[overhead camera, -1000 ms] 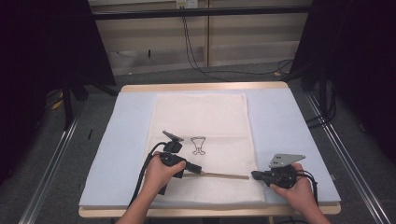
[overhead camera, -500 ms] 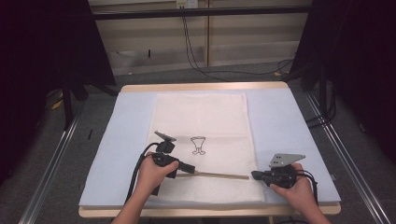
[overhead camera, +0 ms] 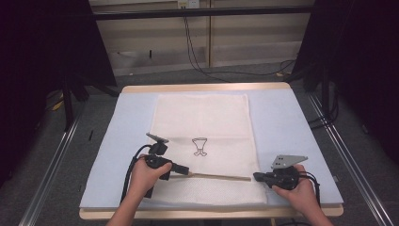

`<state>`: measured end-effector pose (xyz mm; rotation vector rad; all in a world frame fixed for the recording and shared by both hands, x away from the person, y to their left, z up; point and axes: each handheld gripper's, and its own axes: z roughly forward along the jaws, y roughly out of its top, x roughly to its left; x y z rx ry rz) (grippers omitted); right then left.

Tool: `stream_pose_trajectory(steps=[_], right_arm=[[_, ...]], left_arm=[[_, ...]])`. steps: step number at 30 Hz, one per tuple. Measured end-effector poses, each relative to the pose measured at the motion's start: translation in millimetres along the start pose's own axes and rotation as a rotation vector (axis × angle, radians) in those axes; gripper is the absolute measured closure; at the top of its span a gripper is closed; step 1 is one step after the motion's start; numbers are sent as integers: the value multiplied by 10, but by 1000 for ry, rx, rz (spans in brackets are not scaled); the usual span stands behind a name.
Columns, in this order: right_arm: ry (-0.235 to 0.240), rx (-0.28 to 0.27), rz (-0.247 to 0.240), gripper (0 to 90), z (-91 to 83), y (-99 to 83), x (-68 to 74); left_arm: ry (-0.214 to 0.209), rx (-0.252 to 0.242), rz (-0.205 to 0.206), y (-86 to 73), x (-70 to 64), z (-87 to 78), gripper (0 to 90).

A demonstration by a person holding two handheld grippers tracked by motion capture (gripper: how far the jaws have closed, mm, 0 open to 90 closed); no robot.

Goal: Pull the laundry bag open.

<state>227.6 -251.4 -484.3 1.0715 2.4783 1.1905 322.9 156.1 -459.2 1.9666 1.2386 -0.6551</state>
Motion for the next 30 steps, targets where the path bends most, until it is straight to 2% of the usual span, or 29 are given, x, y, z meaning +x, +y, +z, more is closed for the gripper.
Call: stream_pose_trajectory(steps=[2,3,5,7,9,11,12,20,25,27,28,30], right_arm=[[0,-1,-1,900,0,0,-1],[1,-2,-1,900,1,-1,-4],[1,-2,-1,900,1,-1,-3],[1,-3,0,900,2,-2,-4],[2,-3,0,900,1,-2,-5],[1,-4,0,900,1,-3,-4],[2,-4,-1,900,1,-3,-4],[1,-3,-1,900,2,-2,-4],[1,-2,0,900,2,0,-4],[1,-2,1,900,1,0,-2],[0,-2,0,900,1,0,-2],[1,-2,0,900,2,0,-3]], left_arm=[[2,-8,-15,-8,1,-12,876],[-8,-4,-11,-9,10,-20,876],[8,-1,-1,-10,14,-29,876],[-12,-9,-22,-14,20,-40,876],[3,-3,-9,-14,41,-61,876],[-8,-9,-20,-21,59,-85,876],[8,-14,-25,-28,61,-96,876],[21,-30,-37,-79,135,-209,875],[13,-38,-40,-104,169,-264,875],[9,-41,-54,-109,152,-254,875],[18,-33,-46,-107,157,-258,875],[11,-38,-47,-106,162,-260,876]])
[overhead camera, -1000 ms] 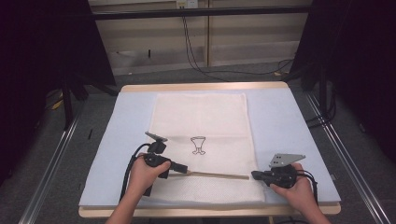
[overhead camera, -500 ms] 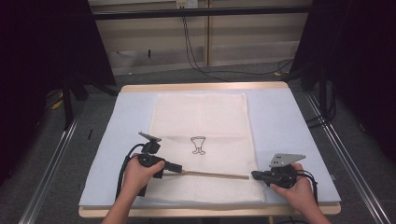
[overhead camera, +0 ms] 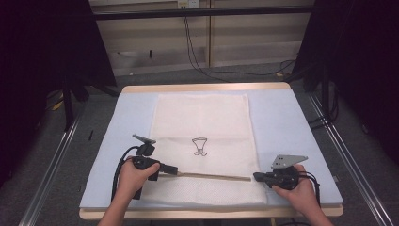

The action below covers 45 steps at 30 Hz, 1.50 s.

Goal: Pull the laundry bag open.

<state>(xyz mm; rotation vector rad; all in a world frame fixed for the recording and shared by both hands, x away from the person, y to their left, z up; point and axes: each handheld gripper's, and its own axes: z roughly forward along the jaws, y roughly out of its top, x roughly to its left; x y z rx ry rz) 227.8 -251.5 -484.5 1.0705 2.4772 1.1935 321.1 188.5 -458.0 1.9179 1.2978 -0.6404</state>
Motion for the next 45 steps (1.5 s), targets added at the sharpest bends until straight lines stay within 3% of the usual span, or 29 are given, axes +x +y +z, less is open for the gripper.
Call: stream_pose_trajectory(steps=[16,21,22,29,39,45], right_arm=[[-2,2,2,900,-1,2,6],[-1,3,3,900,-1,2,4],[-2,3,3,900,-1,2,4],[-2,4,6,900,-1,4,5],[-2,3,5,900,0,4,2],[-1,2,6,900,0,4,0]], left_arm=[[-29,-22,-20,-38,79,-76,875],[-19,-33,-34,-57,101,-115,875],[-35,-35,-36,-63,108,-123,875],[-8,-47,-23,-84,105,-167,875],[-10,-44,-40,-92,134,-213,875],[-11,-71,-59,-115,171,-300,875]])
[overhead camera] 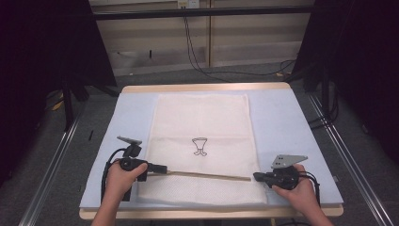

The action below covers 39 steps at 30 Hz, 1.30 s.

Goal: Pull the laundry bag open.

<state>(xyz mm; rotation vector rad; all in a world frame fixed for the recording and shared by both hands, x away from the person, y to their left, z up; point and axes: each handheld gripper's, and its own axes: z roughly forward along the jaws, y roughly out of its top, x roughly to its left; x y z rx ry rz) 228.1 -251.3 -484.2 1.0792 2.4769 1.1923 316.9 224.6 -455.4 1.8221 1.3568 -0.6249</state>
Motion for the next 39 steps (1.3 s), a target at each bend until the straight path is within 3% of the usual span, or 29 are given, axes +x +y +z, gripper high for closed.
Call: stream_pose_trajectory(steps=[18,39], right_arm=[[-3,5,-1,900,-2,5,5],[-5,14,-11,900,1,19,4]], left_arm=[[13,-37,-29,-44,174,-239,875],[82,-97,-77,-144,368,-558,874]])
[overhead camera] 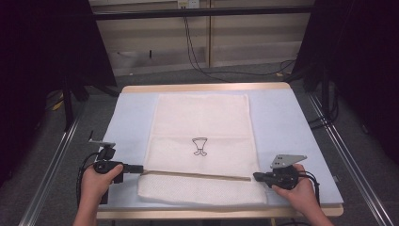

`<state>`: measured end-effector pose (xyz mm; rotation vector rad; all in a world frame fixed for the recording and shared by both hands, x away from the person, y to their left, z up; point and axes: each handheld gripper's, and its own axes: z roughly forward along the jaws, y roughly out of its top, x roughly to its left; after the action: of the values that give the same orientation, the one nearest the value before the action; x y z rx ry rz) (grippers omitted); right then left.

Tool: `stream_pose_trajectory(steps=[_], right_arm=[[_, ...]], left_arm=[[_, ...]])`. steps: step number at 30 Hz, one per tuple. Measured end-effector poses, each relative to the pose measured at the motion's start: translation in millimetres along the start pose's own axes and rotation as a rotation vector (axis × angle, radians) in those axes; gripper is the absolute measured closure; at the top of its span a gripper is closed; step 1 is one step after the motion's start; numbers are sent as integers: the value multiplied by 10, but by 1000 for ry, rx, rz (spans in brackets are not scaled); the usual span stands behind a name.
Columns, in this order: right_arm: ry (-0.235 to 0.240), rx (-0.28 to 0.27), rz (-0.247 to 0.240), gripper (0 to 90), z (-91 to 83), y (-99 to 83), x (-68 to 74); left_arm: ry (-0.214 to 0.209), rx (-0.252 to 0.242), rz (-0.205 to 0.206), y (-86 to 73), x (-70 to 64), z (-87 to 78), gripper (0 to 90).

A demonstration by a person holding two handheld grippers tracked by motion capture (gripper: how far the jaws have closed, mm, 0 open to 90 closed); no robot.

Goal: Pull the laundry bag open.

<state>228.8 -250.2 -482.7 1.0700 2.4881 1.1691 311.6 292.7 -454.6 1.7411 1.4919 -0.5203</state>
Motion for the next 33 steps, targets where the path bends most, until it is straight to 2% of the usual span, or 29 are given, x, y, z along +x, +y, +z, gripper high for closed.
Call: stream_pose_trajectory(steps=[5,7,9,12,16,18,21,24,25,26,27,28,30,31,32,33], right_arm=[[1,1,-1,900,0,1,1],[0,0,-1,900,0,0,0],[1,-1,-1,900,0,0,-1],[1,0,0,900,-1,0,-1],[0,2,-2,900,0,3,2],[0,3,-2,900,-1,3,3],[1,1,-2,900,0,2,1],[1,3,-2,900,-1,3,2],[4,3,-2,900,-1,3,-1],[4,3,1,900,-3,4,0],[4,3,2,900,-4,5,-1],[2,0,0,900,-16,12,-8],[-10,-19,-5,893,-65,33,-39],[-33,-45,-2,804,-108,41,-59],[-61,-86,11,694,-146,44,-86],[-98,-117,37,635,-182,44,-115]], left_arm=[[-11,0,3,3,20,-13,874],[13,3,8,6,24,-27,874],[9,-7,-1,4,60,-73,874],[36,-19,-9,-6,120,-130,875],[24,-27,-26,-11,152,-161,875],[52,-22,-26,-6,160,-171,875],[47,-24,-33,-12,175,-167,875],[64,-20,-20,-7,157,-163,874],[54,-18,-13,-5,154,-169,874],[50,-31,-12,-4,149,-175,872],[72,-68,5,0,141,-198,863],[92,-85,13,3,127,-213,844],[98,-116,27,7,127,-241,807],[117,-134,54,10,130,-250,760],[139,-172,74,12,127,-242,658],[169,-179,83,17,125,-238,633]])
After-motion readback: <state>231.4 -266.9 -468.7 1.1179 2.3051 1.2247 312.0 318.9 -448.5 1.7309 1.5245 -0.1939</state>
